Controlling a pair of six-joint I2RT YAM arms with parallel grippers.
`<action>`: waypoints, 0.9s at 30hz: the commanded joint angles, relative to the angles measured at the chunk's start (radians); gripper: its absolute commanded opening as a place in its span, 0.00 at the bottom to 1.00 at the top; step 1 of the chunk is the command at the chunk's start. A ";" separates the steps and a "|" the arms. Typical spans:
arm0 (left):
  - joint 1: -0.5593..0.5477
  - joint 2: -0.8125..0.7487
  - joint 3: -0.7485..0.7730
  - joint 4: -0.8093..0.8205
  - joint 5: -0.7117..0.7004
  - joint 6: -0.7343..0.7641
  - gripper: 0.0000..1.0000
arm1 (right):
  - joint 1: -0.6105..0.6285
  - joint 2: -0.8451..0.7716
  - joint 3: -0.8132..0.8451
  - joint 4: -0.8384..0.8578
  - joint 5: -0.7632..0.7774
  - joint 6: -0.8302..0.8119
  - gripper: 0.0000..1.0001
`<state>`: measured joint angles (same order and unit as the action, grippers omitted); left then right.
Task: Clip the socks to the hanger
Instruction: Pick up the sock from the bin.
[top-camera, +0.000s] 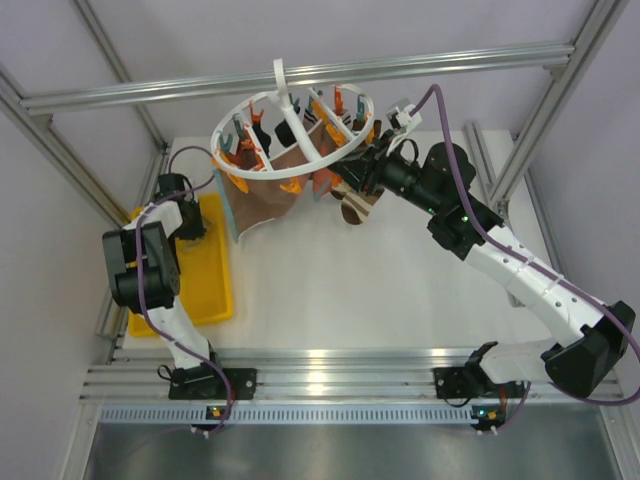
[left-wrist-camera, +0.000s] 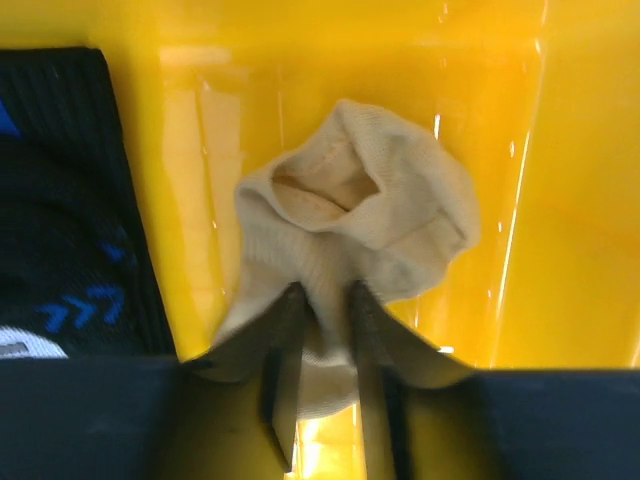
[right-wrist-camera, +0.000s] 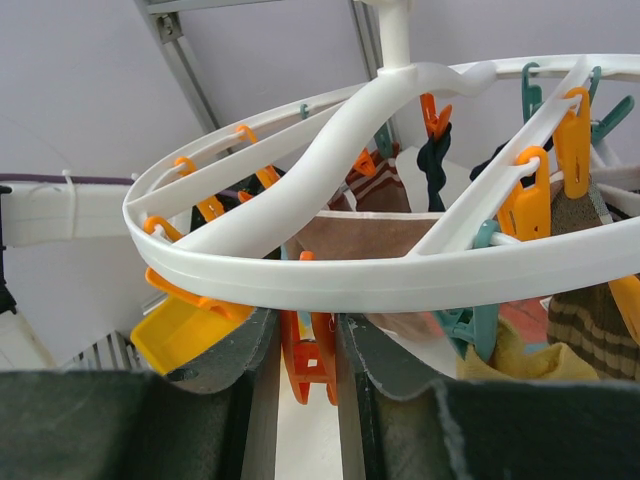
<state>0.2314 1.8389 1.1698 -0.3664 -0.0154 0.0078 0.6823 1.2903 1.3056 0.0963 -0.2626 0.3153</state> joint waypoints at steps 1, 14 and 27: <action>0.003 0.051 0.028 -0.080 -0.034 0.058 0.24 | -0.013 0.035 0.029 -0.003 0.094 0.005 0.00; 0.002 -0.476 -0.275 0.041 0.213 0.323 0.00 | -0.013 0.020 0.012 -0.013 0.097 -0.025 0.00; 0.003 -1.427 -0.644 0.217 0.858 0.509 0.00 | -0.013 0.004 -0.019 0.011 0.092 -0.033 0.00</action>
<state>0.2337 0.5030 0.5602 -0.2825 0.5804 0.5022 0.6823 1.2835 1.2984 0.0826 -0.2413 0.2802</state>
